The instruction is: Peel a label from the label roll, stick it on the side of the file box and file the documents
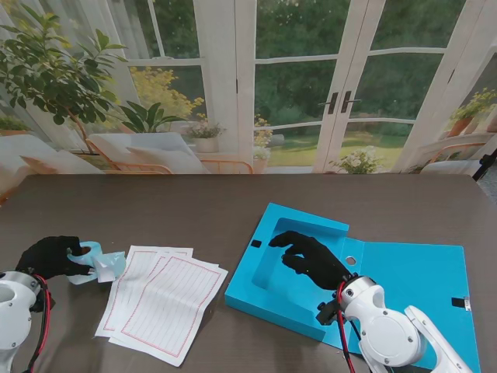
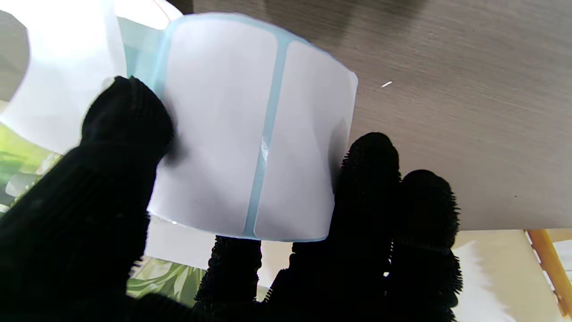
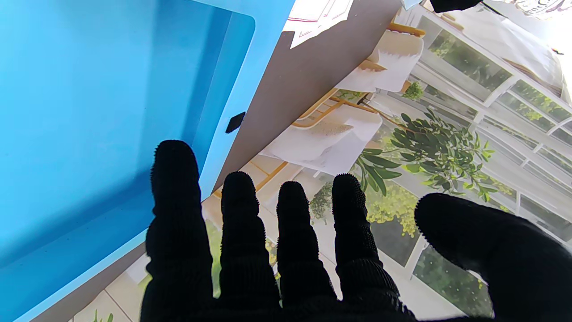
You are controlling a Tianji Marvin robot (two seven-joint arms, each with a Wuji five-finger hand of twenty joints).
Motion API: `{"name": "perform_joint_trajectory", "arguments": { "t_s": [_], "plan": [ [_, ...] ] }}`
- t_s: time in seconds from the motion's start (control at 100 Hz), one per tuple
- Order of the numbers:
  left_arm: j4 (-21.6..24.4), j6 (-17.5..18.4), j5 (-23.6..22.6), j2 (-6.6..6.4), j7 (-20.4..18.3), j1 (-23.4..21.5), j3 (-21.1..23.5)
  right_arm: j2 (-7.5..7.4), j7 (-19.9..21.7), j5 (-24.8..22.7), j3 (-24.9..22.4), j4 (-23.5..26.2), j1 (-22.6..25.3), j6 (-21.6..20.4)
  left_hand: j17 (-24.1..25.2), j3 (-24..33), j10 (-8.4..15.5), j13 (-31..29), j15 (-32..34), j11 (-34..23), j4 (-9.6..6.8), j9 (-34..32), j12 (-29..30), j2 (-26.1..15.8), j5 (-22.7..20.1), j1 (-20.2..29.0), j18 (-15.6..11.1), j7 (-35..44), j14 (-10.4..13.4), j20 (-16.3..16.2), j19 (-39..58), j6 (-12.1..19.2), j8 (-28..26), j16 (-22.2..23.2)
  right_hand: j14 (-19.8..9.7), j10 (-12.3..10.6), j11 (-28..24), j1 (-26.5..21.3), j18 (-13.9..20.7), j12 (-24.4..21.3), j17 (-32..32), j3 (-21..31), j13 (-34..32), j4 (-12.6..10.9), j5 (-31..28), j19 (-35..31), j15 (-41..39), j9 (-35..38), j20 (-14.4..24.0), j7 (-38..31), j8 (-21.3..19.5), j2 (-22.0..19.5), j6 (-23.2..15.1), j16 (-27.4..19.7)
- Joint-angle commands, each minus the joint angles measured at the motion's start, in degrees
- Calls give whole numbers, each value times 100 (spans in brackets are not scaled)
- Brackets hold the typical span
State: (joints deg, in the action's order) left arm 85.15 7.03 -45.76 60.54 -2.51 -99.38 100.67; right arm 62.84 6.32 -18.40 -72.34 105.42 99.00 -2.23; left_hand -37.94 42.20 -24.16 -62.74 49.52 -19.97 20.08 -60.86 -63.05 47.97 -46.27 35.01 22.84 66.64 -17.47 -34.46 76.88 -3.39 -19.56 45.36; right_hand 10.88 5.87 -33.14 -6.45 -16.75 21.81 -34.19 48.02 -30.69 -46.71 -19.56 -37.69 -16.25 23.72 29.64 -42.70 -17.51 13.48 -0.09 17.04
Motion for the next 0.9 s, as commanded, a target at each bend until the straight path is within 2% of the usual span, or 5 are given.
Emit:
{"name": "perform_joint_trajectory", "arguments": {
  "t_s": [0.0, 0.47, 0.51, 0.55, 0.89],
  "plan": [
    [246, 16, 22, 53, -183, -15, 51, 30, 47, 6, 26, -11, 0, -8, -91, 1587, 1483, -137, 6, -1210, -678, -1252, -272, -630, -237, 1262, 78, 386, -89, -59, -93, -562, -90, 122, 3, 105, -93, -139, 38, -6, 2572, -137, -58, -212, -35, 113, -55, 44, 108, -63, 41, -106, 30, 23],
    [1029, -190, 1289, 128, -613, 219, -415, 74, -151, -35, 44, 53, -128, -78, -251, 1557, 1411, -268, 62, -1212, -647, -1335, -287, -605, -281, 1311, 293, 363, -168, -187, 24, -715, -68, 205, 20, 127, -101, -157, 7, -8, 2531, -131, -102, -229, -75, 99, -65, 126, 116, -67, 46, -73, 40, 25],
    [1087, -233, 1359, 130, -642, 274, -504, 78, -169, -45, 43, 68, -146, -91, -278, 697, 1386, -288, 68, -1185, -652, -1312, 54, -1115, -287, 1254, 316, 369, -170, -203, 46, -719, -65, 209, 22, 131, -99, -159, 4, -9, 2531, -130, -112, -230, -82, 98, -67, 130, 116, -70, 46, -69, 43, 25],
    [1144, -295, 1442, 133, -671, 330, -598, 82, -191, -55, 44, 82, -165, -101, -291, -623, 1367, -299, 78, -1381, -930, -1245, 558, -1636, -331, 1424, 337, 297, -173, -215, 64, -761, -112, 211, 27, 129, -100, -165, -1, -9, 2522, -126, -122, -232, -83, 93, -70, 143, 118, -69, 47, -62, 46, 26],
    [1494, -847, 2091, 163, -875, 784, -1383, 118, -349, -134, 144, 183, -432, -183, -370, -972, 1328, -360, 121, -1472, -978, -1275, 668, -1778, -381, 1570, 444, 265, -238, -244, 179, -859, -138, 217, 67, 171, -110, -188, -44, -14, 2412, -113, -280, -246, -190, 13, -106, 354, 120, -86, 54, -17, 101, 32]
  ]
}}
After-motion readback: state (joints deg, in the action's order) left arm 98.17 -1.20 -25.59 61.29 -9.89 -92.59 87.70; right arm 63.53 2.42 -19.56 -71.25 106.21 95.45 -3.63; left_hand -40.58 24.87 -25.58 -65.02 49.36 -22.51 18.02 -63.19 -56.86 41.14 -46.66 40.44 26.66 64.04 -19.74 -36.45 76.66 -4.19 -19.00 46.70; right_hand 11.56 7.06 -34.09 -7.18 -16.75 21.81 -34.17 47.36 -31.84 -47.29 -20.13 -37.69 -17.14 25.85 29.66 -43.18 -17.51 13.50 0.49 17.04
